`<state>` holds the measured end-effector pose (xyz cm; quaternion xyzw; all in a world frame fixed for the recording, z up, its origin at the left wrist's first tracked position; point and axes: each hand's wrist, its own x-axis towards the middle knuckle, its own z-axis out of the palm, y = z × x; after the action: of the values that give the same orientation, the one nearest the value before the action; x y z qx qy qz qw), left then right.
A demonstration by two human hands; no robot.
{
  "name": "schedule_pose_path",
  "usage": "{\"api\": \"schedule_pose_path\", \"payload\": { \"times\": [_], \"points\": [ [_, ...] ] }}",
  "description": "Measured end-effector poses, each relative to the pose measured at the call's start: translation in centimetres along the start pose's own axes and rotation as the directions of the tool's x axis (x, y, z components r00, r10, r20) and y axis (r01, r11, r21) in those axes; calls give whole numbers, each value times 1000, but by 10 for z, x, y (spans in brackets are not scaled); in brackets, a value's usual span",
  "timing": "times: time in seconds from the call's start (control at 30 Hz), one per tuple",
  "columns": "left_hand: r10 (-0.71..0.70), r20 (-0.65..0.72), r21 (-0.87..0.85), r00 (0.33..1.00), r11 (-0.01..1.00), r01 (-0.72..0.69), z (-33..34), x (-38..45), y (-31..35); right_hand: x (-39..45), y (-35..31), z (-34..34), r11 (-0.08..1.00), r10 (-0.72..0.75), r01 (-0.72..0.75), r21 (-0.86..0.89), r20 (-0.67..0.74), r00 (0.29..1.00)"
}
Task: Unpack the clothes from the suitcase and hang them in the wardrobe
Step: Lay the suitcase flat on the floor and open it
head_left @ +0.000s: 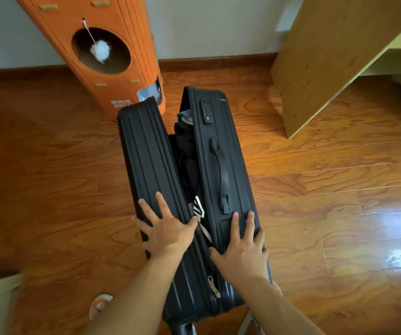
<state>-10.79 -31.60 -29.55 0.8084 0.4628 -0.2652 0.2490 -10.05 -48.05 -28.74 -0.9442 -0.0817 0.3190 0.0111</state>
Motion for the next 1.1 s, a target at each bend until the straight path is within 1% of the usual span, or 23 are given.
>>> {"api": "schedule_pose_path", "payload": {
  "times": [0.03, 0.1, 0.2, 0.27, 0.3, 0.33, 0.4, 0.43, 0.47, 0.5, 0.53, 0.57, 0.6, 0.63, 0.7, 0.73, 0.77, 0.83, 0.87, 0.93, 1.0, 1.07, 1.1],
  "points": [
    [-50, 7, -15, 999, 999, 50, 3, 1, 3, 1, 0, 1, 1000, 8, -8, 5, 3, 1000],
    [-73, 1, -26, 997, 997, 73, 12, -3, 8, 2, -3, 3, 1000, 30, -30, 5, 28, 999],
    [-23, -30, -11, 999, 1000, 23, 17, -12, 5, 6, -7, 2, 1000, 23, -22, -15, 64, 998],
    [51, 9, 12, 999, 999, -51, 15, -15, -8, 5, -1, -2, 999, -3, 0, 34, 89, 996],
    [101, 33, 33, 994, 994, -102, 14, -17, -20, 1, 5, -2, 997, -32, 27, 70, 68, 997],
    [166, 50, 45, 985, 985, -168, 15, -19, -33, -7, 12, -1, 992, -84, 84, 97, -2, 996],
    [320, 28, 13, 947, 947, -321, 14, -26, -58, -31, 21, 8, 953, -250, 278, 120, -204, 946],
    [378, -25, -48, 925, 924, -379, 14, -28, -72, -44, 21, 16, 916, -343, 382, 121, -254, 904],
    [398, -82, -145, 914, 902, -406, 15, -31, -85, -56, 19, 25, 881, -423, 460, 111, -252, 870],
    [359, -99, -281, 928, 885, -372, 16, -34, -97, -65, 15, 33, 858, -479, 505, 89, -214, 851],
    [289, -59, -442, 955, 850, -285, 16, -38, -107, -70, 11, 40, 849, -508, 525, 59, -176, 843],
    [220, 31, -584, 975, 795, -162, 17, -42, -116, -72, 7, 45, 853, -511, 522, 29, -162, 844],
    [177, 141, -671, 974, 741, -37, 21, -47, -123, -72, 3, 47, 864, -490, 503, 24, -191, 851],
    [160, 230, -707, 960, 705, 52, 26, -52, -127, -70, 2, 46, 884, -437, 464, 60, -249, 864],
    [161, 277, -751, 947, 651, 109, 31, -55, -131, -60, 5, 37, 926, -235, 313, 211, -328, 915],
    [157, 267, -782, 951, 612, 119, 32, -51, -130, -49, 10, 29, 942, -98, 183, 283, -289, 952],
    [142, 258, -812, 956, 568, 135, 33, -45, -128, -34, 20, 25, 940, 32, 35, 339, -190, 981],
    [108, 247, -853, 963, 495, 163, 32, -32, -118, 1, 45, 23, 855, 189, -193, 481, 58, 980],
    [96, 233, -871, 968, 462, 163, 32, -28, -113, 16, 57, 24, 774, 208, -256, 580, 149, 967],
    [89, 212, -907, 973, 389, 162, 36, -27, -104, 31, 70, 29, 656, 208, -292, 696, 206, 956],
    [130, 195, -929, 972, 342, 140, 42, -33, -92, 34, 79, 32, 641, 223, -292, 710, 192, 956],
    [162, 177, -926, 971, 362, 108, 47, -38, -75, 40, 93, 27, 637, 229, -287, 715, 180, 957],
    [167, 149, -914, 975, 399, 71, 51, -39, -64, 48, 104, 23, 611, 230, -288, 738, 183, 956]
  ]
}}
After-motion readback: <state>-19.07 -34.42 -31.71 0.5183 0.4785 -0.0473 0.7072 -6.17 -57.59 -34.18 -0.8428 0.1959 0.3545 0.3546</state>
